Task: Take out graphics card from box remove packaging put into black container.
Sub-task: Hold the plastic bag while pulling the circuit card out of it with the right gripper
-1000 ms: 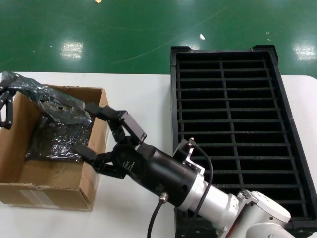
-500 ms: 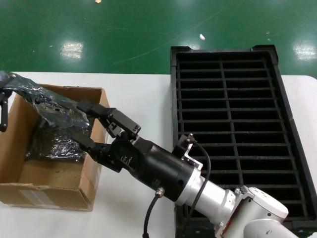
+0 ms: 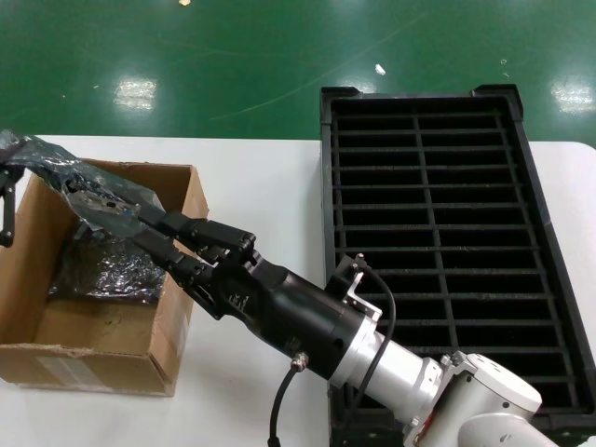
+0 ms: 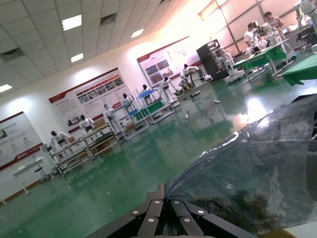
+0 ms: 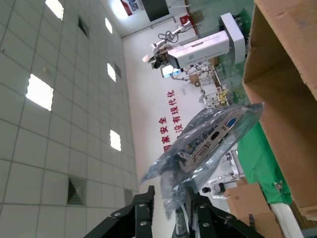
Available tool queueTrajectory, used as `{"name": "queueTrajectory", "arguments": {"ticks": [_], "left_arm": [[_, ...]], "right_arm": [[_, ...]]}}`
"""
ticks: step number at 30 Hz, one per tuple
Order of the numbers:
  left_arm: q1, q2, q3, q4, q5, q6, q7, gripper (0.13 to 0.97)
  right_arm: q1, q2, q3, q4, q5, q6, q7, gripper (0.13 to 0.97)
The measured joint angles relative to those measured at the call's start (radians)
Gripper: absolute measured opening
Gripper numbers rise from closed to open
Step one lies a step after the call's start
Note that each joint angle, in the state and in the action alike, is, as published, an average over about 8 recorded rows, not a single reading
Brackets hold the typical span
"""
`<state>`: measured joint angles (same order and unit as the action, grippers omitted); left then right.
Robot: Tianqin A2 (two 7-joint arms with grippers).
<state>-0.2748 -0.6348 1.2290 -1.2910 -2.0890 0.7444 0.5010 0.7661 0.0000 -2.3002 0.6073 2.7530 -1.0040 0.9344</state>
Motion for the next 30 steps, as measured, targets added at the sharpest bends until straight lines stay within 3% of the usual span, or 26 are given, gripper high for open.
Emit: {"name": "queueTrajectory", "arguments": {"ticks": [3,11,20,30], "left_arm": [[0.002,0.000,0.001,0.001,-0.003,0.010,-0.001,0.140],[0.011,0.004,0.009,0.006,-0.011,0.039,0.002,0.140],[0.031,0.014,0.002,-0.006,-0.027,0.078,0.027,0.140],[0.037,0.043,-0.025,-0.011,-0.069,0.129,0.058,0.140]], "right_arm": [[0.001,0.000,-0.005,0.000,0.000,0.009,0.001,0.343],[0.011,0.000,-0.019,-0.005,0.000,0.037,0.014,0.209],[0.029,0.000,-0.031,-0.013,0.000,0.066,0.043,0.142],[0.033,0.000,-0.038,-0.011,0.000,0.107,0.103,0.134]]}}
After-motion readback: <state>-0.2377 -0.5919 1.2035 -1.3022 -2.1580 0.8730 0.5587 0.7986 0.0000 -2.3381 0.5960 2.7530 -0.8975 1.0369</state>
